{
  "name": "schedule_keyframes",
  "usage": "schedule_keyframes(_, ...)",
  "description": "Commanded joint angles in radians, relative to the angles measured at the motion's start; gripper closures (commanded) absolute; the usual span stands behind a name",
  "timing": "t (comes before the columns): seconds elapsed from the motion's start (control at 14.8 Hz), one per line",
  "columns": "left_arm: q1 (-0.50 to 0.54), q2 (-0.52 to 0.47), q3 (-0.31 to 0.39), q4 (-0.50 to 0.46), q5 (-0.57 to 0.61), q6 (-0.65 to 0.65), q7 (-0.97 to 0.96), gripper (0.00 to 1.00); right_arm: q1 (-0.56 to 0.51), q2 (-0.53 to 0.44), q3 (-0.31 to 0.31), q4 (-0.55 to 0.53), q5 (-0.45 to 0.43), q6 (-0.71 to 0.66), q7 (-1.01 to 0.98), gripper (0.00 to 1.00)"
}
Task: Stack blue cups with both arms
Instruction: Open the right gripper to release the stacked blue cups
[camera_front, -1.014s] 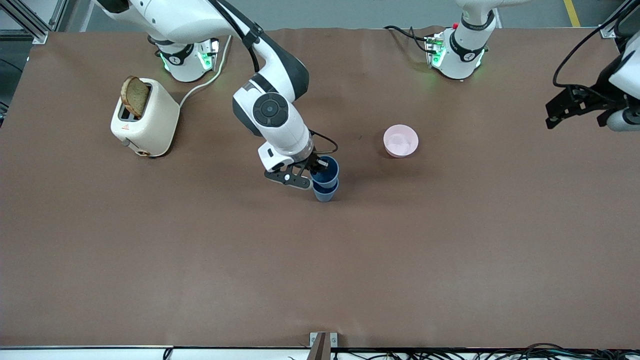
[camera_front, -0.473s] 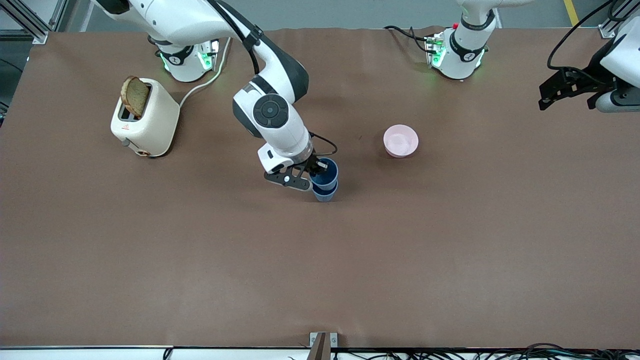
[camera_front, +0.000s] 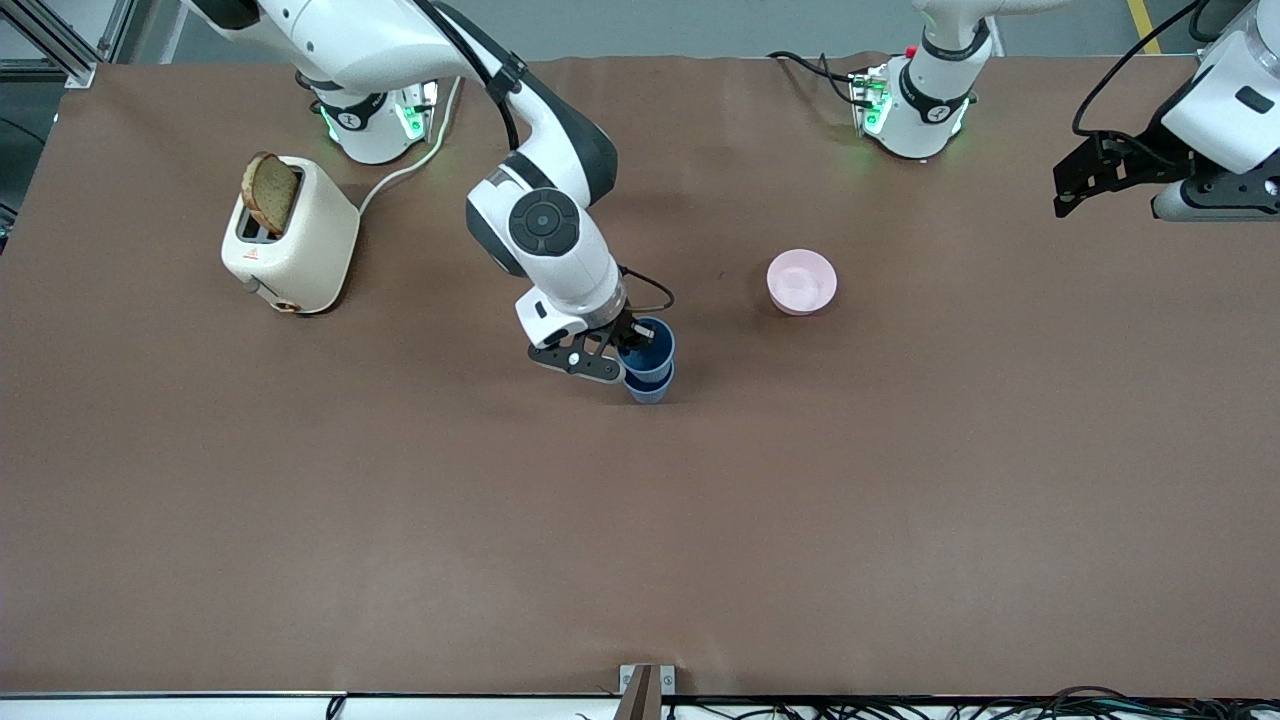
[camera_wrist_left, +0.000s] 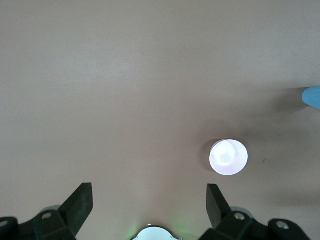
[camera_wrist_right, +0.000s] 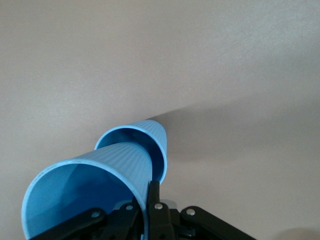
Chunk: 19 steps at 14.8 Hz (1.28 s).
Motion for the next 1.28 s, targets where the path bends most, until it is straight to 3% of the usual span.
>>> schedule_keyframes(0.0,0.006,-0.024,0.002,-0.022,-0.001,0.013,0.014,0.00,0.002,0.014,0.004,0.008,-0.046,0.007,0.040,0.99)
schedule_keyframes(0.61,-0.001,-0.012,-0.001,-0.015,-0.002,0.031,0.014,0.00,0.005,0.039,0.004,0.005,-0.061,0.043,0.053,0.95)
schedule_keyframes(1.22,0.005,0.008,0.001,0.012,-0.002,0.029,0.013,0.00,0.002,0.041,0.005,0.008,-0.058,0.037,0.058,0.86)
